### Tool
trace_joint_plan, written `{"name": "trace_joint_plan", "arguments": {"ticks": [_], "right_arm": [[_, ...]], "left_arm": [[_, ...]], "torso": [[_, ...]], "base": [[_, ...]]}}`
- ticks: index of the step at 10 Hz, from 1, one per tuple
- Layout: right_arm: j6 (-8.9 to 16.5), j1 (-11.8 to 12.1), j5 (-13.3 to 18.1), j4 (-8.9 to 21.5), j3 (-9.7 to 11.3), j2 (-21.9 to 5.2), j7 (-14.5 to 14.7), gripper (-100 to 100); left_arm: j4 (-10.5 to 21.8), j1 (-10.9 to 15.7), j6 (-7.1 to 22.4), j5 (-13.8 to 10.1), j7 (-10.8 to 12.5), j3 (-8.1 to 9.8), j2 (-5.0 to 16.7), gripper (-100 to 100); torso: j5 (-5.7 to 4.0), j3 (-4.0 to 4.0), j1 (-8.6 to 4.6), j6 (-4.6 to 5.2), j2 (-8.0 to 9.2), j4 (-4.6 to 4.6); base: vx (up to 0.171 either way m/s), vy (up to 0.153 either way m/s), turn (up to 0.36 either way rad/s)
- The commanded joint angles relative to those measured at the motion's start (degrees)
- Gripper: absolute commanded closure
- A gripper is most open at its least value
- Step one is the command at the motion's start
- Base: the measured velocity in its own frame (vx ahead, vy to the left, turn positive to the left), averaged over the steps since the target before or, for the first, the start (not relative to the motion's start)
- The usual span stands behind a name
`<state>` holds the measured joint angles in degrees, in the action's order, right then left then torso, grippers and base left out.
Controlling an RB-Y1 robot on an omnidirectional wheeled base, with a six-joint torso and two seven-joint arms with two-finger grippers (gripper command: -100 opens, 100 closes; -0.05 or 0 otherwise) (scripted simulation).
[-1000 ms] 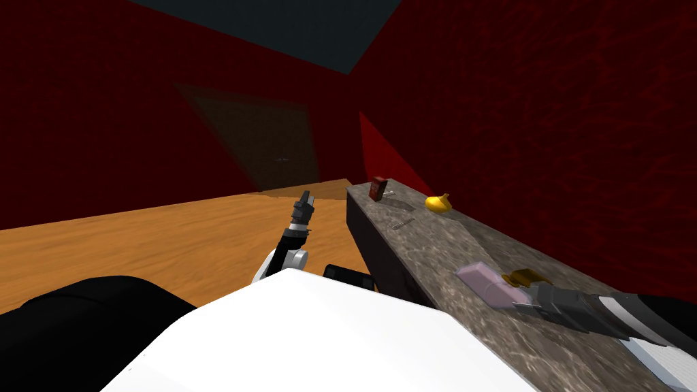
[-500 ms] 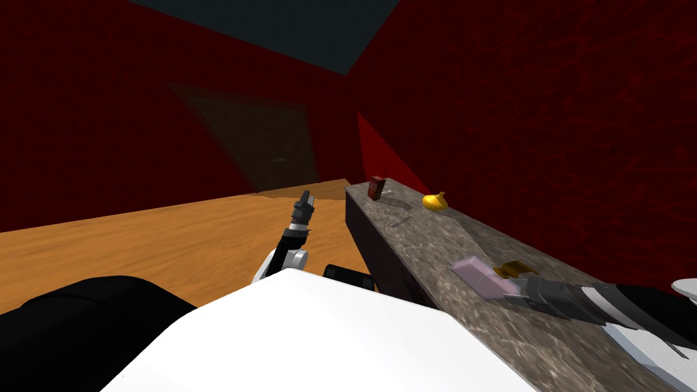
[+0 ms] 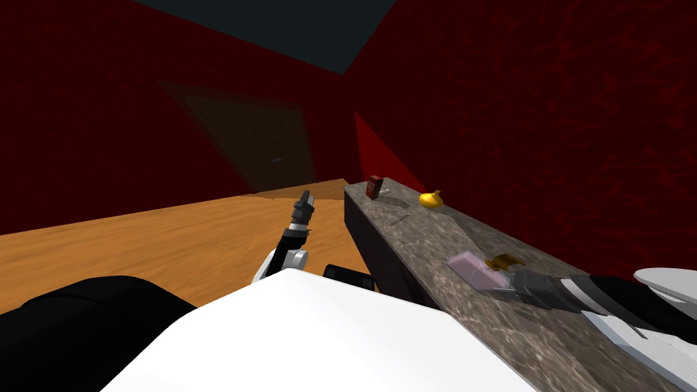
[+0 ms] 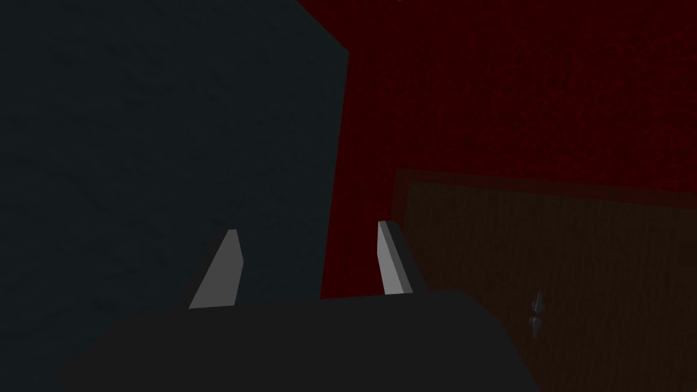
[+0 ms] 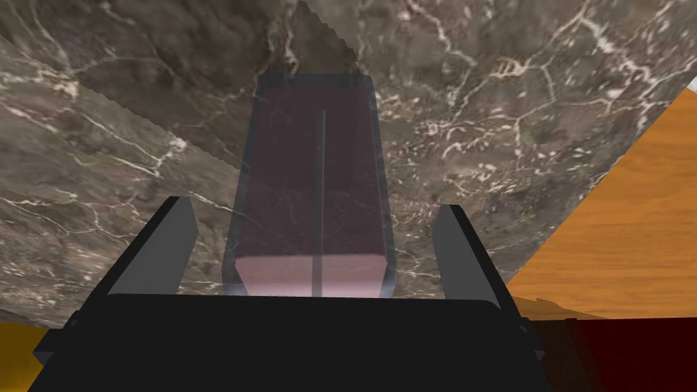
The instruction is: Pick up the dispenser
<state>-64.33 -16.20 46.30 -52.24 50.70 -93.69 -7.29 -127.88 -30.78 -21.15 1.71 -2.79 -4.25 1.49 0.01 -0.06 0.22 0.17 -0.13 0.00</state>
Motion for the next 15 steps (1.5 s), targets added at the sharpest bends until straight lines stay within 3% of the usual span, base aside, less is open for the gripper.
{"name": "trace_joint_plan", "arguments": {"ticks": [1,4,5,6,9,10,11,12,13,14,15], "right_arm": [[-0.6,-2.2,0.6,1.2,0.2,0.6,0.0,-100],[-2.9,-8.1,4.6,5.7,4.0,5.0,-0.9,-100],[-2.9,-10.2,4.6,5.7,4.0,5.0,-0.9,-100],[-2.9,-10.5,4.6,5.7,4.0,5.0,-0.9,-100],[-5.1,-16.7,8.7,10.3,7.7,9.4,-1.9,-100],[-5.1,-18.8,8.7,10.3,7.7,9.4,-1.9,-100],[-5.1,-18.8,8.7,10.3,7.7,9.4,-1.9,-100],[-6.2,-21.0,10.7,12.1,9.5,11.5,-2.3,-100],[-6.2,-22.6,10.7,12.6,9.5,11.6,-2.3,-100],[-6.0,-21.6,10.4,12.2,9.3,11.4,-2.3,-100],[-6.2,-21.8,10.5,12.4,9.3,11.5,-2.2,100]], "left_arm": [[0.0,0.0,0.0,0.0,0.0,0.00,0.0,0],[0.0,0.0,0.0,0.0,0.0,0.00,0.0,0],[0.0,0.0,0.0,0.0,0.0,0.00,0.0,0],[0.0,0.0,0.0,0.0,0.0,0.00,0.0,0],[0.0,0.0,0.0,0.0,0.0,0.00,0.0,0],[0.0,0.0,0.0,0.0,0.0,0.00,0.0,0],[0.0,0.0,0.0,0.0,0.0,0.00,0.0,0],[0.0,0.0,0.0,0.0,0.0,0.00,0.0,0],[0.0,0.0,0.0,0.0,0.0,0.00,0.0,0],[0.0,0.0,0.0,0.0,0.0,0.00,0.0,0],[0.0,0.0,0.0,0.0,0.0,0.00,0.0,0]], "torso": [[0.00,0.00,0.00,0.00,0.00,0.00],[0.00,0.00,0.00,-0.01,0.00,0.00],[-0.01,0.01,-0.02,0.01,0.02,0.00],[0.01,0.01,0.00,0.00,0.02,0.01],[0.01,-0.01,0.01,-0.01,-0.02,0.00],[0.00,0.00,0.01,0.01,0.00,-0.01],[0.02,0.01,0.03,0.00,0.01,0.01],[0.01,-0.01,0.02,-0.01,-0.02,0.00],[-0.01,-0.01,0.00,0.01,-0.01,-0.01],[0.01,0.00,0.02,-0.01,-0.01,0.00],[0.01,-0.01,0.02,0.01,-0.03,0.00]], "base": [[-0.012,0.002,0.001],[-0.025,-0.003,-0.057],[-0.027,-0.003,-0.040],[-0.009,-0.001,-0.007],[-0.020,-0.002,-0.064],[-0.025,-0.001,-0.040],[-0.012,-0.003,0.003],[-0.019,-0.004,-0.070],[-0.023,0.000,-0.047],[-0.009,0.001,0.001],[0.000,0.000,0.000]]}}
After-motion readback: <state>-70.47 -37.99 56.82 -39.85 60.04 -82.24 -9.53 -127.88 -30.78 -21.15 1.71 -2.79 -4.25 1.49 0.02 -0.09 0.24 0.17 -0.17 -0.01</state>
